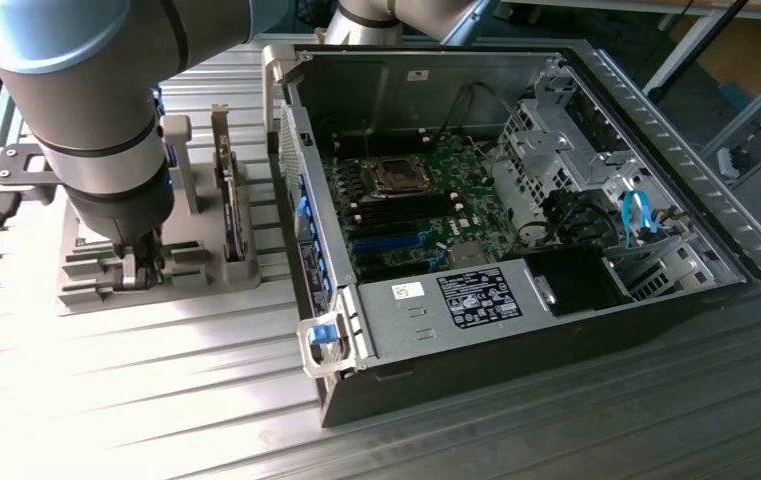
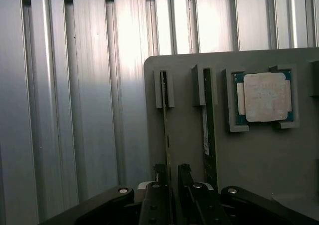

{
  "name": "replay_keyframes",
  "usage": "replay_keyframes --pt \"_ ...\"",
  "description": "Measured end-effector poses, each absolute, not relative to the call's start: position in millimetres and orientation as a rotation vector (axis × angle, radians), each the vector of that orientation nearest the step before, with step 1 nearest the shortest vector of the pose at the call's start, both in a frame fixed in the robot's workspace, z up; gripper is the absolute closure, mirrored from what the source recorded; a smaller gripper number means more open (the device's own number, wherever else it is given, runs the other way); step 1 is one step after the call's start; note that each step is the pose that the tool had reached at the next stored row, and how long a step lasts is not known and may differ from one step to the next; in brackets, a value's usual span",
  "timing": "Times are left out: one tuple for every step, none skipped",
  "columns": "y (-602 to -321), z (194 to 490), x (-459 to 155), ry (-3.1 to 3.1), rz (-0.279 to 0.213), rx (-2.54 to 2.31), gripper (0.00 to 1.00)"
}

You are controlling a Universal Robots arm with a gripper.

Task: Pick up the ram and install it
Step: 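Pick up the ram and move it above insertion slot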

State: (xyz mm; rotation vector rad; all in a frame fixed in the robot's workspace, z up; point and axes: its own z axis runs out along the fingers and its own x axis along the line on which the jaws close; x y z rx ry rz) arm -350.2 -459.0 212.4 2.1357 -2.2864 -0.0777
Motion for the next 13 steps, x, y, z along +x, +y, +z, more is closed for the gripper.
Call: replay_keyframes --pt "-459.1 212.4 -349.4 -2.286 -0.078 2.136 0.76" --pt "-459.1 212.3 -348.8 -2.286 -0.078 2.136 0.76" --pt "-459.0 212.3 -348.6 -2.287 -0.078 2.136 0.76" --pt "-459.1 212.3 -348.6 -2.286 -0.078 2.136 0.76" --pt "-459.2 212.4 -348.5 -2.286 -0.078 2.136 0.76" --pt "-459.6 212.5 -348.4 -2.286 -0.078 2.136 0.76" --pt "-460.0 212.4 -348.4 -2.286 -0.078 2.136 0.76" --pt "-460.7 212.4 -348.5 -2.286 -0.078 2.136 0.76" --pt "-461.2 212.4 -348.5 -2.286 -0.078 2.136 0.76" --pt "-461.7 212.4 -348.5 -2.286 -0.078 2.136 0.76" --pt "-461.9 212.4 -348.5 -2.286 -0.078 2.136 0.76" --pt "-461.9 212.4 -348.5 -2.286 -0.078 2.136 0.76" --pt "-461.9 212.4 -348.5 -2.286 -0.078 2.136 0.76"
